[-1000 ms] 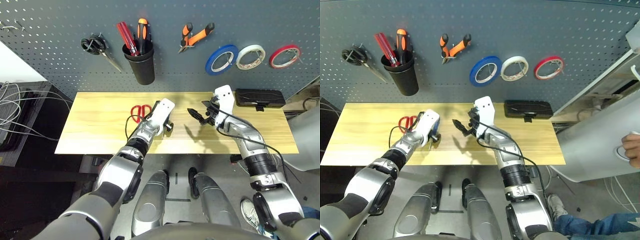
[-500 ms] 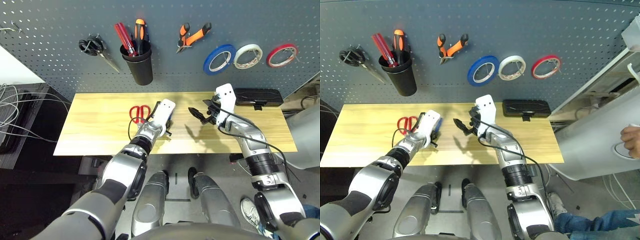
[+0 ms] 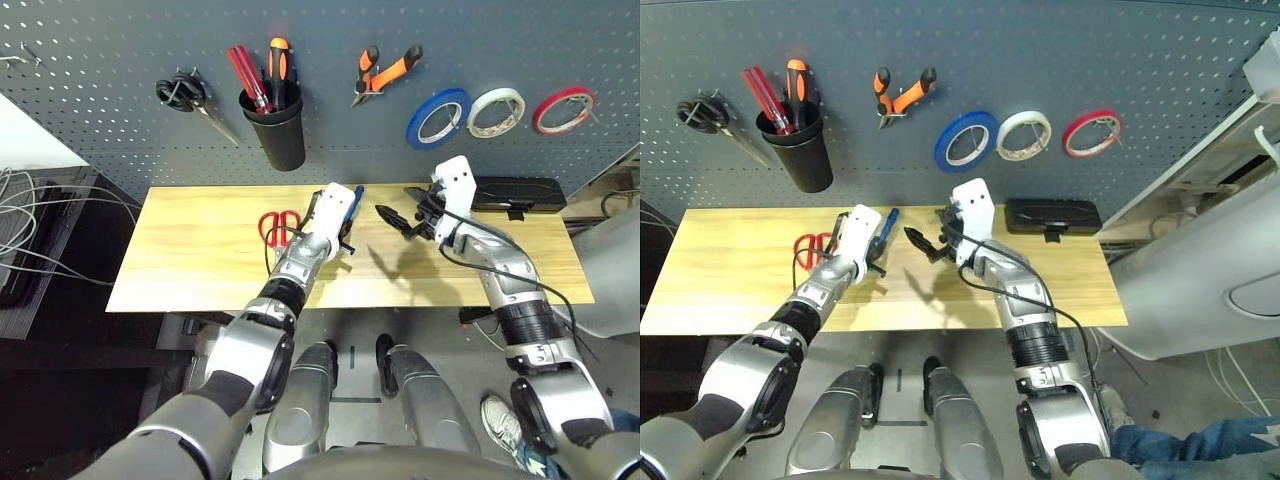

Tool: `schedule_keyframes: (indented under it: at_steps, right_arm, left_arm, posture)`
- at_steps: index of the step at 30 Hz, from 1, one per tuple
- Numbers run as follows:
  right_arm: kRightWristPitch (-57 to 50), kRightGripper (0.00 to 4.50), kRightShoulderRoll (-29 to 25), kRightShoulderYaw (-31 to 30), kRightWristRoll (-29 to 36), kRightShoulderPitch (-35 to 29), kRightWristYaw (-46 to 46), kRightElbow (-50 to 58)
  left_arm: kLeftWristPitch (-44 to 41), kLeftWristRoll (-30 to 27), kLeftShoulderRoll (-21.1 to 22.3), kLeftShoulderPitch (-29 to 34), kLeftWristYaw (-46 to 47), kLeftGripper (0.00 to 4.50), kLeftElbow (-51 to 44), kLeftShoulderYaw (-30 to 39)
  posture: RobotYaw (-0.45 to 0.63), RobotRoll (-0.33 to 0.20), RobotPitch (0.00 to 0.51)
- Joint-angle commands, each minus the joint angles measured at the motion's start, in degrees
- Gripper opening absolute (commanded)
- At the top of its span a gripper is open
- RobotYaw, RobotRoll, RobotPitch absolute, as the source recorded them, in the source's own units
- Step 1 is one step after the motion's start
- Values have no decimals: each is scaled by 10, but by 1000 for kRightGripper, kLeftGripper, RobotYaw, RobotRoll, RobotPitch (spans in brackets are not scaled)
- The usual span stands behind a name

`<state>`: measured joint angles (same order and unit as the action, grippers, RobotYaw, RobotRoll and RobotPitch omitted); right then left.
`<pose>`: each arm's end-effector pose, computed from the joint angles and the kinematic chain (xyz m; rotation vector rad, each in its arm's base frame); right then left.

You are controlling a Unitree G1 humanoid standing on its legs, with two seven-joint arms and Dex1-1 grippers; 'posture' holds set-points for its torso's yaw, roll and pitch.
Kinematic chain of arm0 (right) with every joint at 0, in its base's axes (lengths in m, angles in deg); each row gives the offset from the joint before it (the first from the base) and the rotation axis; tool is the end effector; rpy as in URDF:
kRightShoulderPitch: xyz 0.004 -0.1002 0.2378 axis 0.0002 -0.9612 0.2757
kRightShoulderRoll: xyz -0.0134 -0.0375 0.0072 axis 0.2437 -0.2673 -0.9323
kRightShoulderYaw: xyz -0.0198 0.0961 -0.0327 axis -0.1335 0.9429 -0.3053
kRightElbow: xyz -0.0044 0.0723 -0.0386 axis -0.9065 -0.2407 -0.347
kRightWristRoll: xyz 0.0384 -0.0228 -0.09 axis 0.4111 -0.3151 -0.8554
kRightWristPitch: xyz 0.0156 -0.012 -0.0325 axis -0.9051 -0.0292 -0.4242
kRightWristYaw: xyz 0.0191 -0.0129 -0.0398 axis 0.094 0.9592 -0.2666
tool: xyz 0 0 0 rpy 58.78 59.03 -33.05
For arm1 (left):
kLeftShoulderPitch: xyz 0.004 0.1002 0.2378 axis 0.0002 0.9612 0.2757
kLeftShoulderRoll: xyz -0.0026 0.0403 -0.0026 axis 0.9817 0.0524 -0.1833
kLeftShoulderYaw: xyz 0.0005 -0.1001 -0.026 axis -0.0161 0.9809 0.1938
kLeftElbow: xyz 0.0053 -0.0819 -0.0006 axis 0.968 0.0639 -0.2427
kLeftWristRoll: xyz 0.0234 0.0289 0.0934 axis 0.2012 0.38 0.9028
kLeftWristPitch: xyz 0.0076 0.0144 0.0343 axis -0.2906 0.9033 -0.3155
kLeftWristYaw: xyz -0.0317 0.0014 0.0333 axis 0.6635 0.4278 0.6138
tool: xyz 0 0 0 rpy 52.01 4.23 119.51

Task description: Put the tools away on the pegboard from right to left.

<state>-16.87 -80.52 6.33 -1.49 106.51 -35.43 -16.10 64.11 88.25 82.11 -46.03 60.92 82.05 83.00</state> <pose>0.2969 -0.1590 0.1258 -0.0902 0.0395 0.7657 0.3026 0.1209 0.0400 0.2429 0.1754 -0.3772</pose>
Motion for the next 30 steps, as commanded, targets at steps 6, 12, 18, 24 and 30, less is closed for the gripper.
schedule_keyframes:
  at_steps: [6,12,18,24,30]
  right_arm:
    - [0,4500,-3,-9,22,30,-39,45]
    - [3,4500,-2,-14,29,46,-57,54]
    - [24,4500,-6,-22,22,57,-80,48]
    - [31,4500,-1,-28,26,67,-87,49]
    - [39,4500,10,-30,27,80,-88,46]
  left_arm:
    - [-49,-19,30,132,-7,549,-281,6]
    - [-52,-38,52,157,-11,549,-396,19]
    - [-1,-56,73,160,-40,549,-485,14]
    - [40,-79,72,147,-39,549,-523,27]
    - [66,-91,69,109,-26,549,-540,41]
  posture:
    - [109,0,256]
    - [120,0,253]
    - [125,0,252]
    - [123,0,246]
    - [127,0,242]
